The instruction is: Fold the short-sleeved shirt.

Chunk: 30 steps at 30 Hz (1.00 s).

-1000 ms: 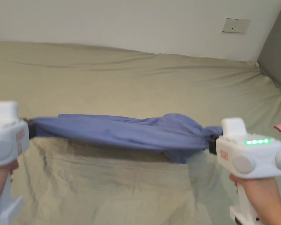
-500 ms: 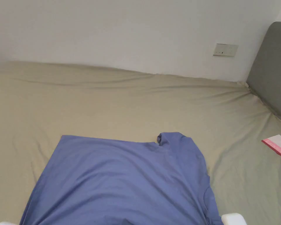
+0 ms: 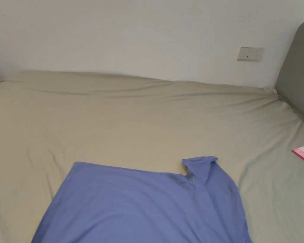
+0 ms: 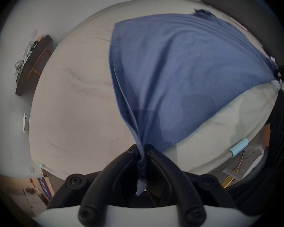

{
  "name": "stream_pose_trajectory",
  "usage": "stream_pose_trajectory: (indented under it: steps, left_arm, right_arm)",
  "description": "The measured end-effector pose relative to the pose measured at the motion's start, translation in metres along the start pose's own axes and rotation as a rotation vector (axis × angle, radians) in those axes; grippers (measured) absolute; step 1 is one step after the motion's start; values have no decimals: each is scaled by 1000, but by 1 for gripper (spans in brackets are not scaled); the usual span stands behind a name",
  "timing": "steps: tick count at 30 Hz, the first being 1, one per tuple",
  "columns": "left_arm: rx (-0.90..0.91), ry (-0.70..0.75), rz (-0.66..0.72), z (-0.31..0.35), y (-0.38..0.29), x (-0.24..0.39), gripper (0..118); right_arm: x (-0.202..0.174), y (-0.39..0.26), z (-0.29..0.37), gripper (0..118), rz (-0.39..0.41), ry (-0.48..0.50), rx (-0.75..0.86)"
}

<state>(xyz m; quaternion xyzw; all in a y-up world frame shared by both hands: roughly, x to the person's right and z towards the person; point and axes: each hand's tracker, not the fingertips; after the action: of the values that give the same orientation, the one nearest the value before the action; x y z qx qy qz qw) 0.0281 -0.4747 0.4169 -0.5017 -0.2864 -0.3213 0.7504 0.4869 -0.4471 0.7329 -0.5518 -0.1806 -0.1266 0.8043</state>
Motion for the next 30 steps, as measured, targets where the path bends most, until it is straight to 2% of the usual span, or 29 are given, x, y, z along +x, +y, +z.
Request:
stream_pose_trajectory:
  steps: [1, 2, 4, 5, 6, 7, 10, 12, 15, 17, 18, 20, 21, 22, 23, 24, 25, 26, 28, 30]
  left_arm:
    - [12, 17, -8, -1, 3, 2, 6]
    - [23, 30, -4, -2, 7, 3, 17]
    - [60, 46, 31, 4, 19, 1, 33]
    - [111, 39, 75, 8, 28, -1, 53]
    - [155, 51, 88, 16, 39, -4, 88]
    - [212, 37, 98, 26, 50, -5, 117]
    - [435, 11, 140, 69, 89, -2, 112]
    - [660, 40, 206, 110, 113, -1, 112]
    - [961, 29, 320, 175, 135, 5, 112]
    - [1089, 147, 316, 209, 147, 19, 109]
    - [1147, 199, 295, 222, 152, 28, 104]
    - [1253, 266, 254, 240, 162, 38, 73]
    - [1258, 295, 251, 247, 167, 44, 51]
    - [1267, 296, 250, 253, 171, 49, 26]
    - [1285, 281, 257, 256, 174, 51, 15]
    - [1298, 270, 261, 259, 176, 55, 11]
    - [1308, 266, 260, 261, 178, 58, 3]
    - [1305, 261, 256, 261, 180, 61, 0]
    - [1309, 255, 242, 260, 186, 64, 0]
    - [1286, 233, 212, 255, 194, 65, 0]
  right_arm:
    - [-1, 0, -1, 39, -2, -12, 20]
    - [-2, 3, -1, 71, -14, -58, 37]
    - [-1, 12, 5, 87, -1, -127, 84]
    - [-1, 19, 14, 98, 6, -140, 153]
    - [-1, 29, 26, 103, 8, -156, 223]
    - [-3, 39, 38, 103, 6, -169, 271]
    - [-14, 76, 87, 103, -2, -200, 490]
    - [-30, 101, 123, 103, 7, -229, 645]
    - [-62, 128, 171, 103, 15, -334, 823]
    - [-81, 139, 195, 103, 8, -373, 938]
    - [-90, 144, 206, 103, 12, -350, 993]
    - [-106, 151, 221, 96, 28, -309, 1063]
    - [-115, 154, 227, 88, 45, -310, 1083]
    - [-123, 156, 230, 68, 69, -312, 1098]
    - [-131, 158, 231, 47, 99, -336, 1110]
    - [-139, 159, 229, 24, 112, -363, 1131]
    - [-145, 160, 227, 9, 118, -380, 1148]
    - [-150, 160, 225, 9, 124, -377, 1156]
    - [-154, 164, 220, 3, 129, -364, 1148]
    - [-155, 169, 212, 2, 122, -323, 1130]
